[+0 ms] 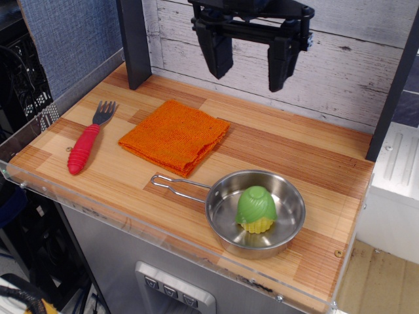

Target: Place the corncob inside of the metal pot.

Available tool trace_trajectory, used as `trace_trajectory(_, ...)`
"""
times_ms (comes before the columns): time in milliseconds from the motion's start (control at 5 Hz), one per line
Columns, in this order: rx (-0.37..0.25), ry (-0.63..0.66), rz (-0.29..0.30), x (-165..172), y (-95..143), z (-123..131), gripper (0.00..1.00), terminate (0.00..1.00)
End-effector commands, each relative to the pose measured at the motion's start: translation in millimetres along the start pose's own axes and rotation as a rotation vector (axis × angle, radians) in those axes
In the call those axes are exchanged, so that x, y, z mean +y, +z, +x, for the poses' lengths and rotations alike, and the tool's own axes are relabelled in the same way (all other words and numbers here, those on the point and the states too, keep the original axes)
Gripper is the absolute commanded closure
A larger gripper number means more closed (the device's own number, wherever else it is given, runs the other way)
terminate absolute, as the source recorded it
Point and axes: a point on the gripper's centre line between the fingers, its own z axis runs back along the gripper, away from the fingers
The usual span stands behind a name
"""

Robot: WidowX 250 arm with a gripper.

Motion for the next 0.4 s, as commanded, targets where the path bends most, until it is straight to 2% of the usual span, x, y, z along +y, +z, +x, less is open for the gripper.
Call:
trace_trajectory(0, -0.05, -0.004, -0.004, 2.8, 14.4, 4.0, 0.0, 0.0)
trace_trajectory(200, -0.05, -0.004, -0.004, 2.8, 14.4, 4.0, 0.0, 1.0)
